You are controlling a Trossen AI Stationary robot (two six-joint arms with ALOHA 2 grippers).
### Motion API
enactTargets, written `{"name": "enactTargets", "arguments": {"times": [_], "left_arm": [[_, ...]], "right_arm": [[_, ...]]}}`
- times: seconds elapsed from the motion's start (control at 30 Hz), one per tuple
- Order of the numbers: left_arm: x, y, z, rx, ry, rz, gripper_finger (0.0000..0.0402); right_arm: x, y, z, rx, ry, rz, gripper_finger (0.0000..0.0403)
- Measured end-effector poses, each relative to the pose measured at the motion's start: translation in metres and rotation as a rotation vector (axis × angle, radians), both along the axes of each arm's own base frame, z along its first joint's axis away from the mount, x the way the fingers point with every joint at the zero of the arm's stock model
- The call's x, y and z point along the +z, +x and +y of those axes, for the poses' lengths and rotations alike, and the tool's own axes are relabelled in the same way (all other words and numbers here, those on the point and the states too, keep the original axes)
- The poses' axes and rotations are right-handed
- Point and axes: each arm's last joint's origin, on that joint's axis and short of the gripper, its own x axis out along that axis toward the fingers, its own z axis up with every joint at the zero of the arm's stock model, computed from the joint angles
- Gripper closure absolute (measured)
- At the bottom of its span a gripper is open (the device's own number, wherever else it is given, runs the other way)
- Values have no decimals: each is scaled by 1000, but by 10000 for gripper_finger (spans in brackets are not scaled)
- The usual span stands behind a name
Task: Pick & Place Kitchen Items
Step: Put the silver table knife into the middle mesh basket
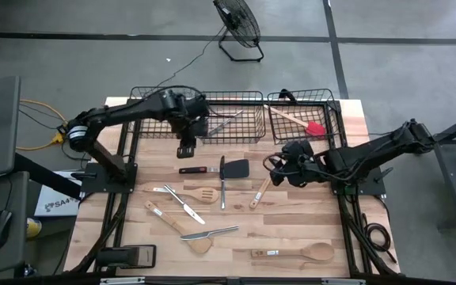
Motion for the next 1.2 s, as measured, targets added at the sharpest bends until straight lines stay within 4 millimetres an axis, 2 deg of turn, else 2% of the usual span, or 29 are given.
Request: {"name": "enactTargets", "arguments": {"times": [0.13,0.23,0.5,0.63,0.9,1.03,1.2], "left_arm": [[-7,-12,-13,14,23,-107,377],[-16,-18,-28,-51,47,-175,378],[-51,-22,-67,-531,187,-216,378],[-66,-14,-76,-676,279,-247,378],[-82,13,-89,-896,385,-345,375],[-95,26,-101,-1015,427,-367,345],[-111,42,-115,-1098,514,-376,267]], "right_arm": [[0,-1,6,25,2,0,265],[0,-2,7,31,3,-2,265],[0,-2,8,35,1,-2,265],[0,-2,8,34,3,-4,265],[1,-1,9,38,8,-16,265],[1,0,9,44,15,-16,265],[1,0,9,53,26,-13,265]]}}
